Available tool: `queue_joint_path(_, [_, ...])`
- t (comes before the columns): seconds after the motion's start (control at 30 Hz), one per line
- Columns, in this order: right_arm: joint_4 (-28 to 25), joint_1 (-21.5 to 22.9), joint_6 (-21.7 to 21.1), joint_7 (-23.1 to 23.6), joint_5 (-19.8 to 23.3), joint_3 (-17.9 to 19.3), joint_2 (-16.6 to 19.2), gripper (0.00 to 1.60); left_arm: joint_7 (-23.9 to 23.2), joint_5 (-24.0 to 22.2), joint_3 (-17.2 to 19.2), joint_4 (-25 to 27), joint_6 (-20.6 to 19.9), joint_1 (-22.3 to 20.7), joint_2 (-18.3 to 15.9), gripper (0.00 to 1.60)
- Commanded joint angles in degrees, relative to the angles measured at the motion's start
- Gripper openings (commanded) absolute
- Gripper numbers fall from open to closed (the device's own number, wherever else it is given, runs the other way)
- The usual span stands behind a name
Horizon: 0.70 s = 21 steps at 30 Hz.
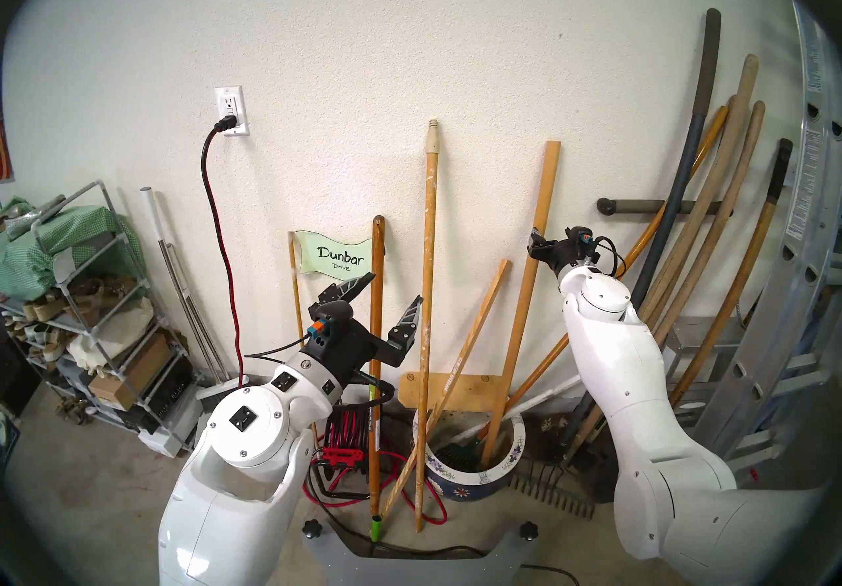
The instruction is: Put wooden sticks into the pot
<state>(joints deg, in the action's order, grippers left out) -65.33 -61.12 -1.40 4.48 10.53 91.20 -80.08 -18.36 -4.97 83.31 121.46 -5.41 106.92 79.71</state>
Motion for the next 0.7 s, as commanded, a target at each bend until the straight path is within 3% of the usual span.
queue_joint_path(0.0, [-6.6, -5.6, -0.3, 2.1, 0.9, 0.2, 0.6, 1.59, 0.0, 0.0, 0.0, 0.0, 0.0, 0.0, 0.0, 1.6])
queue_joint_path(0.4, [-17.4, -12.4, -0.8, 7.5, 3.7, 0.3, 1.0, 1.6, 0.0, 0.0, 0.0, 0.0, 0.0, 0.0, 0.0, 1.6])
queue_joint_path(0.67, [-24.8, -18.4, -3.3, 11.3, 6.0, -0.1, 1.4, 1.55, 0.0, 0.0, 0.0, 0.0, 0.0, 0.0, 0.0, 1.6])
